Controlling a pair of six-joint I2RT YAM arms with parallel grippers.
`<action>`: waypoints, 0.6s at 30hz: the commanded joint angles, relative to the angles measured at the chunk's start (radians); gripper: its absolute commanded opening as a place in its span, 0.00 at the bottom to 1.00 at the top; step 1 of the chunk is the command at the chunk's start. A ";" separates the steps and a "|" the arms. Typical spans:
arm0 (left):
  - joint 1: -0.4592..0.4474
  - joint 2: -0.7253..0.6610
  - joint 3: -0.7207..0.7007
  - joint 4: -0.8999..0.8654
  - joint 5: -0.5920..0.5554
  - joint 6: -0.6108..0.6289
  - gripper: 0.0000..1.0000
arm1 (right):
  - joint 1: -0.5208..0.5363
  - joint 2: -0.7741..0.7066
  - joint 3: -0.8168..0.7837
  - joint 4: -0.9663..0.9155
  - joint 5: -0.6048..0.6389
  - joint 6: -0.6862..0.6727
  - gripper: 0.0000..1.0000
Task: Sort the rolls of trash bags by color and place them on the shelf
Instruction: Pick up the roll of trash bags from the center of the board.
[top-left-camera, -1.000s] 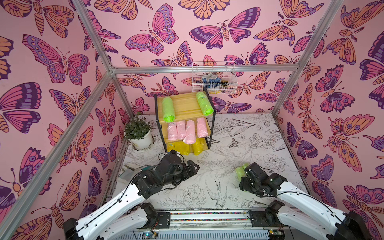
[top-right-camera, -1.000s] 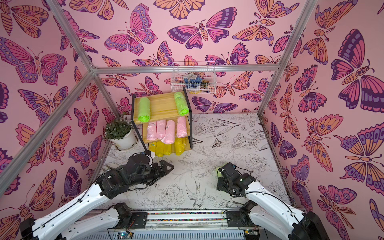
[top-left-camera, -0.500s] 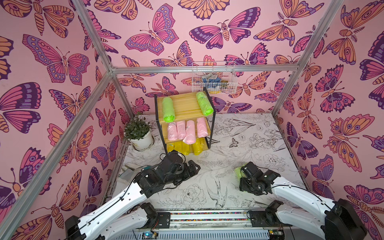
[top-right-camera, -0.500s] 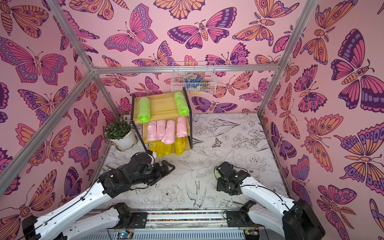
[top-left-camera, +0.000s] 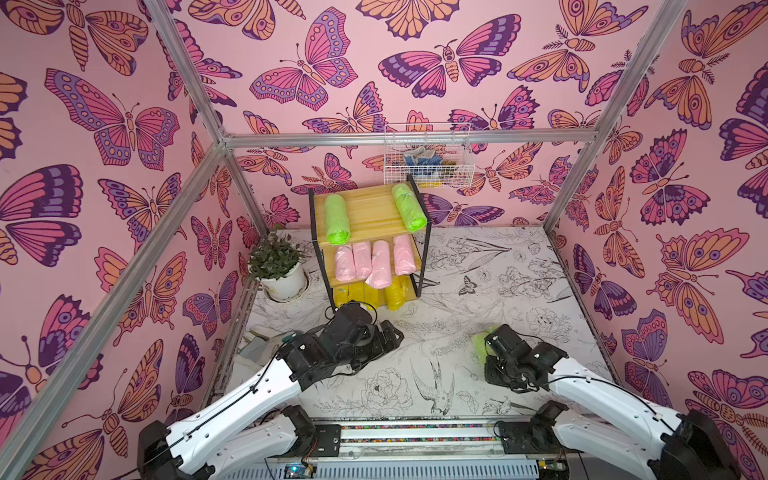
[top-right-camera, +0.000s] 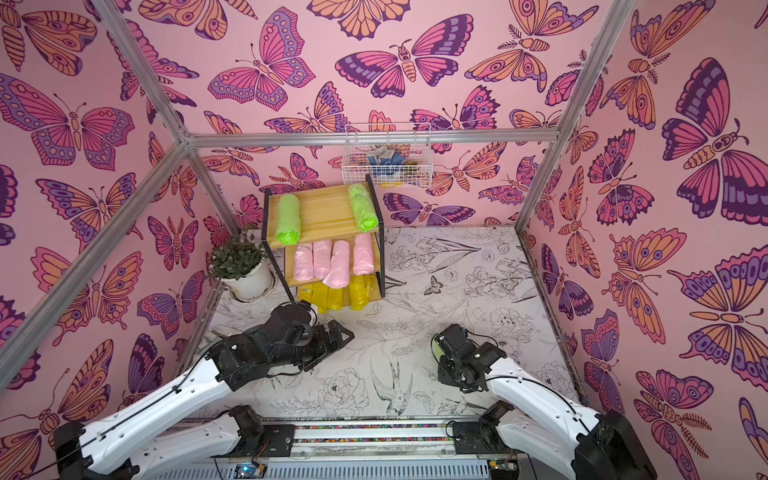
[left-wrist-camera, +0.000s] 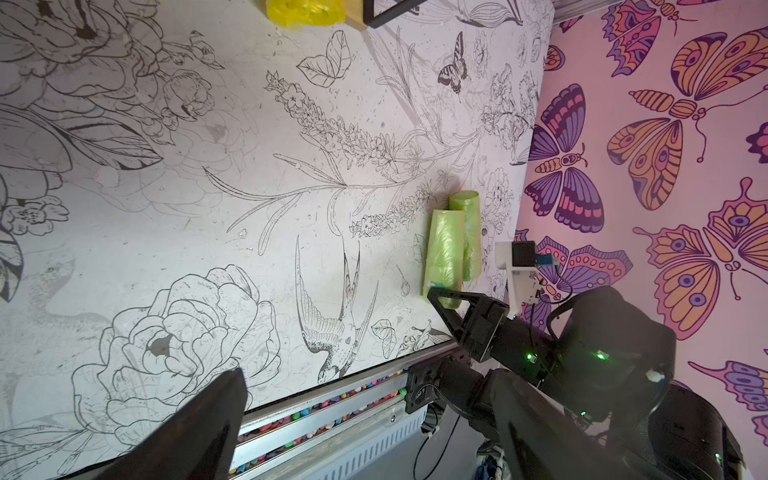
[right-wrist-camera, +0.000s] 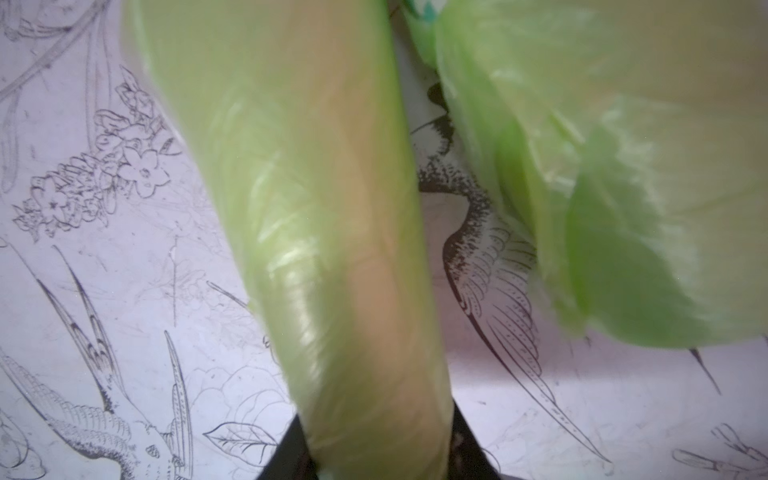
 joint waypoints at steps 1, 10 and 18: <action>-0.001 0.004 0.025 0.016 0.013 0.010 0.98 | 0.006 -0.025 0.046 -0.042 0.002 -0.013 0.10; 0.000 0.004 0.035 0.029 0.021 0.023 1.00 | 0.019 -0.131 0.190 -0.127 -0.084 -0.004 0.00; 0.000 -0.093 0.038 0.049 -0.042 0.063 1.00 | 0.039 -0.201 0.457 -0.155 -0.189 0.027 0.00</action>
